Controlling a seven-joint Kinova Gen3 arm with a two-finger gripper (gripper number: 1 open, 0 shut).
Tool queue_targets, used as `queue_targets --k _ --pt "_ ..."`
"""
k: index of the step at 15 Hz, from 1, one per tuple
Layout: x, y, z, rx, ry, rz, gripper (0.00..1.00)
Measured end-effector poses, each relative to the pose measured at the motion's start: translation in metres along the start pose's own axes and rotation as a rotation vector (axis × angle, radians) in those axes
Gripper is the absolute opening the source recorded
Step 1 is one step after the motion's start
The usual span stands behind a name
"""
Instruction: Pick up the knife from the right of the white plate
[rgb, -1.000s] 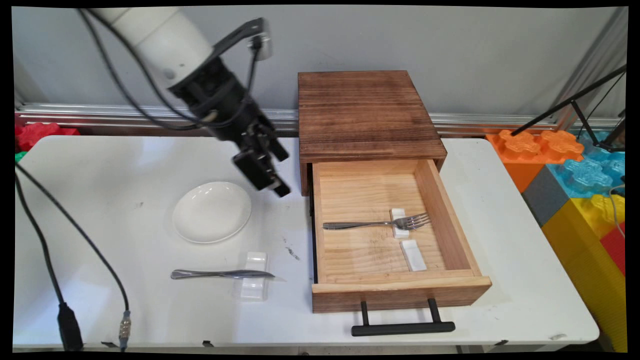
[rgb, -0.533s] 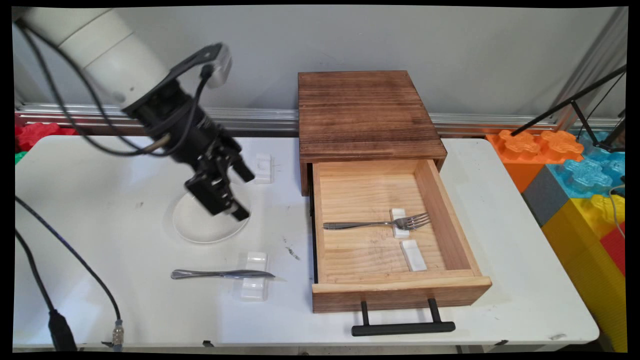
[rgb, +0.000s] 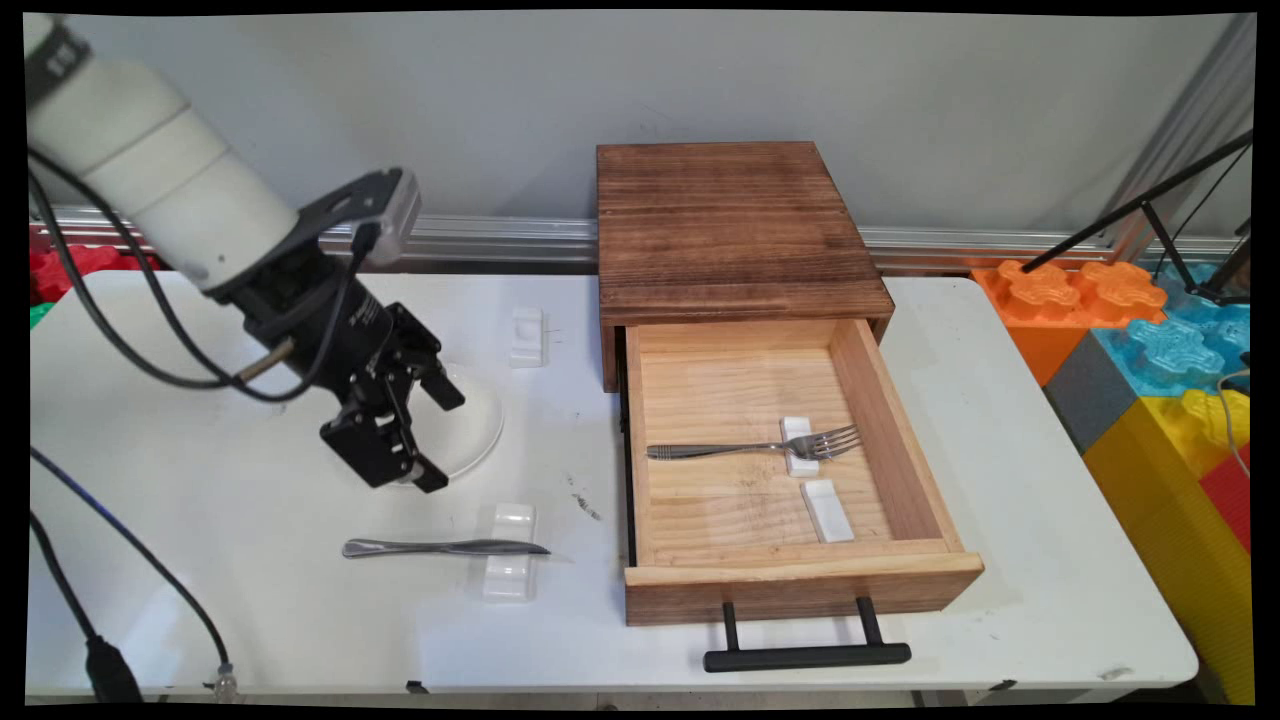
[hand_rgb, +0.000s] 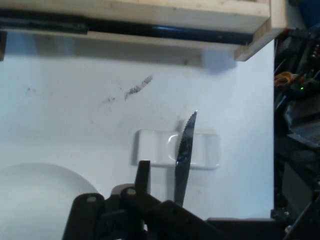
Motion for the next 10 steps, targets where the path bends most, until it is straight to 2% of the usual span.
queue_targets --k 10 --pt "-0.049 0.001 0.063 0.041 -0.042 0.049 1.00"
